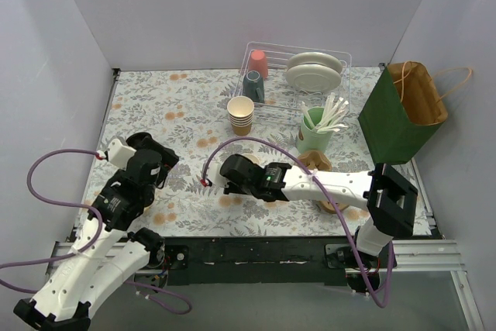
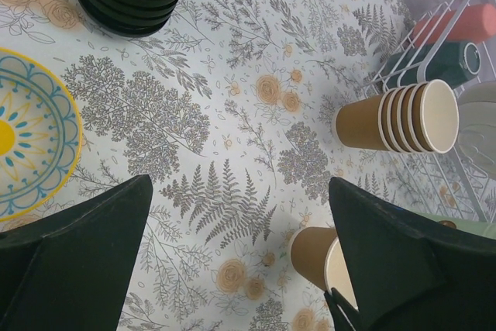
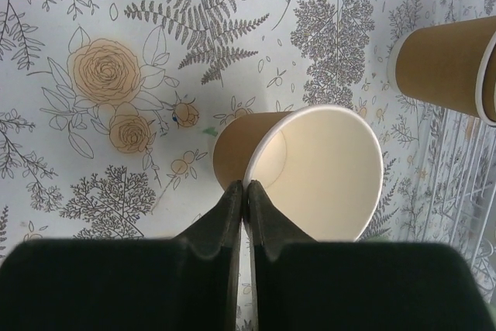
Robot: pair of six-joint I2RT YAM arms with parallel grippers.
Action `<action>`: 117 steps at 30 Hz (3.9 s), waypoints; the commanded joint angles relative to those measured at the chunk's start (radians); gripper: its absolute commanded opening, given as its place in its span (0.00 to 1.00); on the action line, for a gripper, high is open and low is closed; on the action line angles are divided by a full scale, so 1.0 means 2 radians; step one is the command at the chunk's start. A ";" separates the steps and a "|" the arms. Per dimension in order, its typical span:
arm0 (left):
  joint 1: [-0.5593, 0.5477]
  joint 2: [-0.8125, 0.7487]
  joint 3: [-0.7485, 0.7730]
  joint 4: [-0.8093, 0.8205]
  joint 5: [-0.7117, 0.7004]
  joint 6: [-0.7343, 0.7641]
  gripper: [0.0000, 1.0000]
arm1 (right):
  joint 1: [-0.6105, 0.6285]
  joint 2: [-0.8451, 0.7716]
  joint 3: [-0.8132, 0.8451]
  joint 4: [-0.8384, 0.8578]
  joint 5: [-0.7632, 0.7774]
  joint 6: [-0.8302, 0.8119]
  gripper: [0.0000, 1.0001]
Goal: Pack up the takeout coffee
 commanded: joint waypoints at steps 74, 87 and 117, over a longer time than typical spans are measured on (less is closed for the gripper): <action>0.378 0.432 0.137 0.157 0.146 0.187 0.22 | 0.004 -0.318 -0.121 0.081 -0.051 0.072 0.34; 0.378 0.420 0.157 0.145 0.146 0.193 0.17 | 0.003 -0.305 -0.115 0.086 -0.054 0.080 0.34; 0.379 0.547 0.254 0.224 0.262 0.334 0.67 | 0.003 -0.294 -0.094 0.089 -0.071 0.091 0.34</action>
